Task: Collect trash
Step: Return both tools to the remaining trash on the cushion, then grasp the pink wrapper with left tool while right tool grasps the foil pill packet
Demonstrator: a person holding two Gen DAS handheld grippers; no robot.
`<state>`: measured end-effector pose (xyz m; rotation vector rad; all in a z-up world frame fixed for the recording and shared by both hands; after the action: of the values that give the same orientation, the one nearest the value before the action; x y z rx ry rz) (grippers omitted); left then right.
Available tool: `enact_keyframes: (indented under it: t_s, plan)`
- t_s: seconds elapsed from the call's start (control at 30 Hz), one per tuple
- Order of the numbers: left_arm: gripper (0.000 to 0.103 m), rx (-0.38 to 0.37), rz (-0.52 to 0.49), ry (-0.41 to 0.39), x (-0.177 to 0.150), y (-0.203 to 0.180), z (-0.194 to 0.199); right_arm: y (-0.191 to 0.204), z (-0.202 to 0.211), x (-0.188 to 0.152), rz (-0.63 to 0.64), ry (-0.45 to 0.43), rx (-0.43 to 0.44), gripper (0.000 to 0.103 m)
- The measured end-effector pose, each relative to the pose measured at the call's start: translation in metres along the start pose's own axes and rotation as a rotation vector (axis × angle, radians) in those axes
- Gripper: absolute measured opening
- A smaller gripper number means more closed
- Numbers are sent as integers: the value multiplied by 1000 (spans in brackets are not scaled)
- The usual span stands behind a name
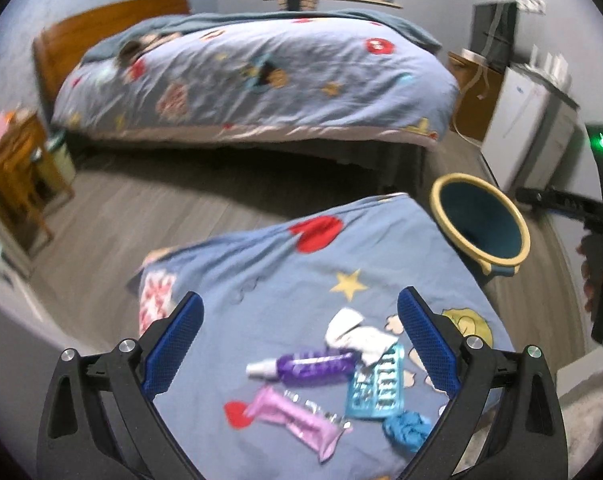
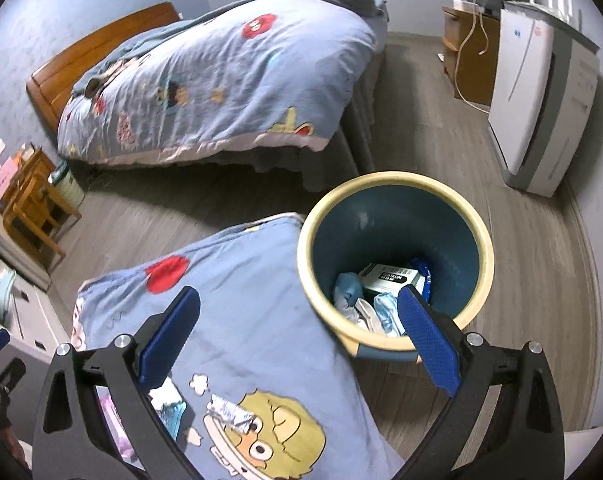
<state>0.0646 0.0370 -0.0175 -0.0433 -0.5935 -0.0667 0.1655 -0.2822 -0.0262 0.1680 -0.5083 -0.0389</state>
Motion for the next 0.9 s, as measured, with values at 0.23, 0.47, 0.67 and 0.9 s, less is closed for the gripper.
enact_keyframes:
  t_s: [0.23,0.47,0.67,0.9]
  plan:
    - [97,44,44,23,-27,27,-3,28,-3,-23,54,35,-29,97]
    - [97,52,69,68,-47,27,-19,56,-17,-49,81,101,-10,97]
    - [97,60,102,202,-85,9,-58,71,-37,-75,106,173,-27,97]
    - [97,75,214,281,-111,10,-83,77,-69,-98,239,263,-116,95]
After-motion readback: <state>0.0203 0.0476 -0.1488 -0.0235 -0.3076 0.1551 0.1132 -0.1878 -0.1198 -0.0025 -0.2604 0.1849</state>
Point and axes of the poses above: each gripper's, at about its wrist camera, not at the fingertips, and z roughly against the way its jaws point, y to its left, x to its top, the point moved 4 cm from there along -z, roughly the way its jaws point, and after that the axes turned 8 degrees about y, right-handed, at the moved point
